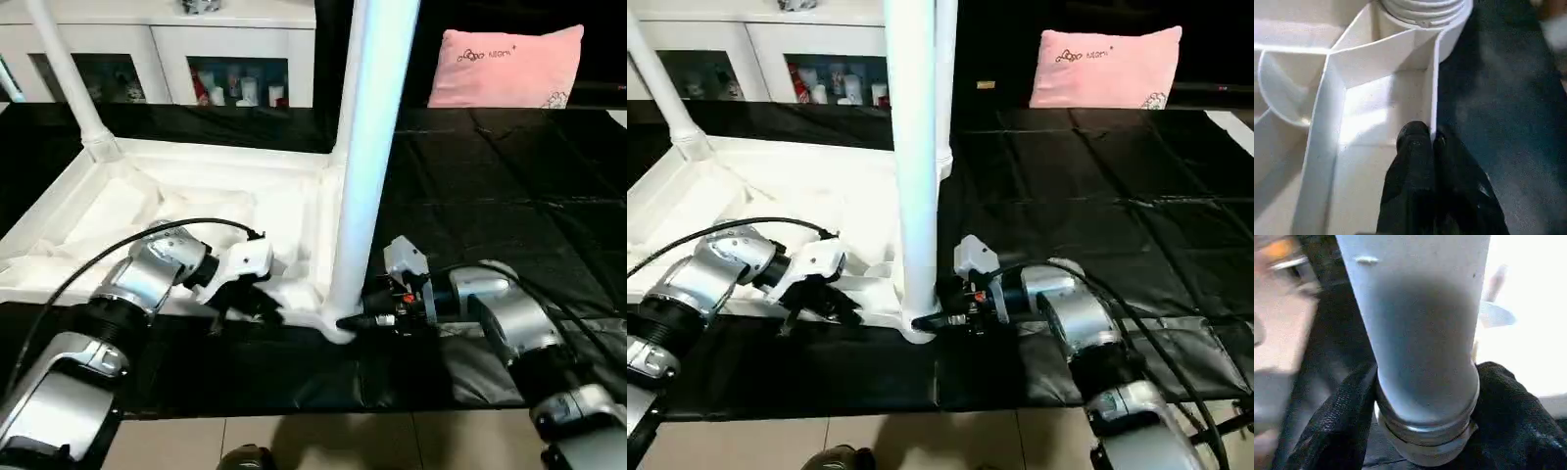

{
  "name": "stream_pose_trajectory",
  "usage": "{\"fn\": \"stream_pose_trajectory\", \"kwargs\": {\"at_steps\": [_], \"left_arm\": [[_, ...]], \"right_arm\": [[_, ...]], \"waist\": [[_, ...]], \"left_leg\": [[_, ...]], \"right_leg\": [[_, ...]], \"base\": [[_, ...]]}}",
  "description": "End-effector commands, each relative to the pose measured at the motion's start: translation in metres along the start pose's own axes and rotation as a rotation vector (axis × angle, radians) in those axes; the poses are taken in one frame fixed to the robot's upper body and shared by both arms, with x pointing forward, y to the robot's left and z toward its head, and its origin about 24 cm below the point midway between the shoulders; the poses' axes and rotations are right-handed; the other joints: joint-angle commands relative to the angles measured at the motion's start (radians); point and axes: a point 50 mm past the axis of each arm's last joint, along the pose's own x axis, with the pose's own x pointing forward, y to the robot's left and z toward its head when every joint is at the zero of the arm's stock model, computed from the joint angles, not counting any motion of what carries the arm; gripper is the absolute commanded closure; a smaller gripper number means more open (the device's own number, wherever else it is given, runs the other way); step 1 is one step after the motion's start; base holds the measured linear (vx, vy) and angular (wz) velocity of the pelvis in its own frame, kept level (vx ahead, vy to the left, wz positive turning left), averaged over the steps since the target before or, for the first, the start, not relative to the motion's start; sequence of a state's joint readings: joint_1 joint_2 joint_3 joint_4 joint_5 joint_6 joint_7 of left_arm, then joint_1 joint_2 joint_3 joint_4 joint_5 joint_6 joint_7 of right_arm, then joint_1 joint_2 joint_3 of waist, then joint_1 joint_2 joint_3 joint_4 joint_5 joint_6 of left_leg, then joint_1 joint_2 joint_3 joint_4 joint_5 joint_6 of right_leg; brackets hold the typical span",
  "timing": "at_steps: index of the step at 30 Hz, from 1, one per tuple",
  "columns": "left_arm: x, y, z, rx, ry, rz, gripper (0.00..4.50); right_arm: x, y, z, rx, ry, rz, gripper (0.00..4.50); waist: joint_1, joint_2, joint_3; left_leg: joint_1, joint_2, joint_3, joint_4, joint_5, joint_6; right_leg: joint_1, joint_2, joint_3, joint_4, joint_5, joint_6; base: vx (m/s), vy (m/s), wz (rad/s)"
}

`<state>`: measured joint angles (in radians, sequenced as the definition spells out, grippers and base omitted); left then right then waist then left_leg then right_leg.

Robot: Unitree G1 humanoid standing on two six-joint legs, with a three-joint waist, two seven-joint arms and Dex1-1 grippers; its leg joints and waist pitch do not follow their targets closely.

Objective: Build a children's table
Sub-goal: Rotate leg to tighten

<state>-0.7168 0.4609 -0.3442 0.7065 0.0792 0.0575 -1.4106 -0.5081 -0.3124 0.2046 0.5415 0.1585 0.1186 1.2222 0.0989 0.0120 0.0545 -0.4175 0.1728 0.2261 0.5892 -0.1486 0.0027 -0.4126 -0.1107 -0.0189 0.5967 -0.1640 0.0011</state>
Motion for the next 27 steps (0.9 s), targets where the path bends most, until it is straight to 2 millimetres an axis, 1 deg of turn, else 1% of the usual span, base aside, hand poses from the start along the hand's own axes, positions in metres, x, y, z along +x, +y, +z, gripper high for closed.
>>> {"fn": "stream_pose_trajectory", "kwargs": {"at_steps": [1,2,3,4,5,6,7,8,10,12,13,15,16,17,18,20,21,22,23,24,25,26,27], "left_arm": [[0.007,0.016,0.018,-0.072,-0.078,0.174,4.50],[0.008,0.020,0.022,-0.102,-0.099,0.223,4.50],[0.010,0.023,0.026,-0.124,-0.116,0.263,4.50],[0.012,0.029,0.034,-0.169,-0.140,0.338,4.50],[0.012,0.029,0.034,-0.172,-0.141,0.344,4.50],[0.014,0.032,0.038,-0.192,-0.149,0.388,4.50],[0.015,0.034,0.041,-0.205,-0.154,0.421,4.50],[0.018,0.035,0.044,-0.206,-0.158,0.444,4.50],[0.025,0.036,0.051,-0.220,-0.170,0.484,4.50],[0.031,0.036,0.055,-0.221,-0.166,0.508,4.50],[0.032,0.036,0.055,-0.219,-0.164,0.508,4.50],[0.033,0.036,0.055,-0.208,-0.154,0.515,4.50],[0.033,0.036,0.054,-0.193,-0.143,0.518,4.50],[0.033,0.036,0.054,-0.188,-0.140,0.517,4.50],[0.033,0.035,0.052,-0.185,-0.136,0.506,4.50],[0.033,0.033,0.051,-0.177,-0.137,0.489,4.50],[0.033,0.031,0.049,-0.161,-0.133,0.463,4.50],[0.033,0.031,0.049,-0.161,-0.133,0.463,4.50],[0.032,0.030,0.047,-0.154,-0.132,0.445,4.50],[0.032,0.030,0.046,-0.153,-0.130,0.438,4.50],[0.030,0.027,0.041,-0.124,-0.124,0.398,4.50],[0.029,0.026,0.039,-0.119,-0.120,0.385,4.50],[0.027,0.024,0.037,-0.090,-0.120,0.354,4.50]], "right_arm": [[0.018,-0.004,-0.006,0.045,0.000,-0.146,1.78],[0.022,-0.006,-0.008,0.074,0.002,-0.209,1.78],[0.026,-0.008,-0.010,0.098,0.003,-0.249,1.78],[0.035,-0.012,-0.011,0.152,-0.012,-0.347,1.78],[0.036,-0.012,-0.011,0.156,-0.013,-0.355,1.78],[0.040,-0.015,-0.012,0.181,-0.014,-0.407,1.78],[0.043,-0.016,-0.012,0.200,-0.013,-0.448,1.78],[0.047,-0.018,-0.012,0.214,-0.014,-0.485,1.78],[0.057,-0.021,-0.011,0.231,0.005,-0.570,1.78],[0.065,-0.022,-0.009,0.206,0.035,-0.624,1.78],[0.065,-0.022,-0.009,0.207,0.030,-0.623,1.78],[0.065,-0.023,-0.006,0.227,-0.004,-0.612,1.78],[0.064,-0.023,-0.005,0.225,-0.015,-0.613,1.22],[0.063,-0.024,-0.004,0.222,-0.020,-0.615,1.22],[0.060,-0.024,-0.003,0.219,-0.042,-0.607,1.08],[0.057,-0.025,-0.002,0.215,-0.058,-0.603,0.98],[0.049,-0.027,0.000,0.194,-0.085,-0.594,0.86],[0.049,-0.027,0.000,0.194,-0.085,-0.594,0.73],[0.043,-0.028,0.001,0.178,-0.099,-0.579,0.59],[0.041,-0.028,0.001,0.170,-0.107,-0.569,0.59],[0.029,-0.028,0.003,0.129,-0.132,-0.526,0.42],[0.025,-0.028,0.004,0.113,-0.138,-0.514,0.42],[0.017,-0.029,0.005,0.086,-0.148,-0.496,0.32]], "waist": [[-0.012,0.011,-0.070],[-0.020,0.009,-0.068],[-0.025,0.009,-0.067],[-0.036,0.007,-0.066],[-0.041,0.008,-0.066],[-0.045,0.008,-0.066],[-0.056,0.006,-0.066],[-0.057,0.008,-0.065],[-0.066,0.007,-0.066],[-0.068,0.006,-0.064],[-0.068,0.007,-0.065],[-0.068,0.009,-0.064],[-0.068,0.010,-0.064],[-0.068,0.009,-0.064],[-0.068,0.011,-0.065],[-0.068,0.012,-0.066],[-0.068,0.012,-0.066],[-0.068,0.012,-0.067],[-0.066,0.013,-0.068],[-0.066,0.013,-0.068],[-0.064,0.014,-0.072],[-0.063,0.014,-0.073],[-0.062,0.013,-0.074]], "left_leg": [[0.058,0.056,-0.038,-0.089,-0.444,-0.086],[0.058,0.054,-0.043,-0.090,-0.471,-0.099],[0.056,0.053,-0.046,-0.091,-0.478,-0.104],[0.054,0.051,-0.052,-0.093,-0.497,-0.114],[0.054,0.051,-0.055,-0.094,-0.504,-0.118],[0.055,0.050,-0.056,-0.094,-0.512,-0.117],[0.054,0.048,-0.055,-0.092,-0.520,-0.108],[0.055,0.047,-0.056,-0.092,-0.525,-0.104],[0.058,0.045,-0.053,-0.087,-0.528,-0.093],[0.058,0.044,-0.053,-0.087,-0.534,-0.085],[0.057,0.044,-0.054,-0.087,-0.533,-0.086],[0.061,0.045,-0.054,-0.088,-0.548,-0.083],[0.061,0.045,-0.055,-0.090,-0.550,-0.082],[0.061,0.045,-0.054,-0.091,-0.551,-0.082],[0.061,0.046,-0.055,-0.092,-0.555,-0.084],[0.060,0.046,-0.054,-0.093,-0.553,-0.084],[0.061,0.046,-0.053,-0.095,-0.554,-0.084],[0.061,0.047,-0.052,-0.094,-0.553,-0.081],[0.061,0.048,-0.051,-0.095,-0.543,-0.078],[0.061,0.048,-0.051,-0.095,-0.543,-0.078],[0.055,0.049,-0.051,-0.095,-0.503,-0.070],[0.056,0.048,-0.049,-0.095,-0.492,-0.064],[0.055,0.049,-0.045,-0.092,-0.473,-0.053]], "right_leg": [[0.016,-0.036,0.015,-0.064,-0.312,-0.212],[0.014,-0.039,0.015,-0.069,-0.364,-0.198],[0.014,-0.041,0.015,-0.071,-0.390,-0.190],[0.014,-0.041,0.012,-0.075,-0.439,-0.168],[0.013,-0.041,0.011,-0.076,-0.447,-0.166],[0.012,-0.040,0.010,-0.080,-0.456,-0.160],[0.011,-0.038,0.009,-0.085,-0.453,-0.155],[0.010,-0.037,0.009,-0.088,-0.456,-0.153],[0.004,-0.036,0.011,-0.093,-0.446,-0.156],[0.004,-0.035,0.009,-0.097,-0.461,-0.150],[0.005,-0.035,0.009,-0.095,-0.463,-0.147],[0.004,-0.033,0.009,-0.100,-0.472,-0.135],[0.004,-0.032,0.009,-0.100,-0.463,-0.133],[0.004,-0.030,0.009,-0.099,-0.456,-0.133],[0.004,-0.030,0.008,-0.098,-0.444,-0.135],[0.006,-0.029,0.009,-0.097,-0.418,-0.141],[0.006,-0.028,0.008,-0.096,-0.404,-0.144],[0.007,-0.027,0.008,-0.095,-0.392,-0.147],[0.009,-0.027,0.009,-0.093,-0.364,-0.153],[0.009,-0.027,0.009,-0.093,-0.364,-0.153],[0.017,-0.028,0.009,-0.087,-0.300,-0.168],[0.018,-0.026,0.009,-0.087,-0.280,-0.172],[0.019,-0.026,0.010,-0.084,-0.239,-0.184]], "base": [[0.000,0.000,0.00],[0.000,0.000,0.00],[0.000,0.000,0.00],[0.000,0.000,0.00],[0.000,0.000,0.00],[0.000,0.000,0.00],[0.000,0.000,0.00],[0.000,0.000,0.00],[0.000,0.000,0.00],[0.000,0.000,0.00],[0.000,0.000,0.00],[0.000,0.000,0.00],[0.000,0.000,0.00],[0.000,0.000,0.00],[0.000,0.000,0.00],[0.000,0.000,0.00],[0.000,0.000,0.00],[0.000,0.000,0.00],[0.000,0.000,0.00],[0.000,0.000,0.00],[0.000,0.000,0.00],[0.000,0.000,0.00],[0.000,0.000,0.00]]}}
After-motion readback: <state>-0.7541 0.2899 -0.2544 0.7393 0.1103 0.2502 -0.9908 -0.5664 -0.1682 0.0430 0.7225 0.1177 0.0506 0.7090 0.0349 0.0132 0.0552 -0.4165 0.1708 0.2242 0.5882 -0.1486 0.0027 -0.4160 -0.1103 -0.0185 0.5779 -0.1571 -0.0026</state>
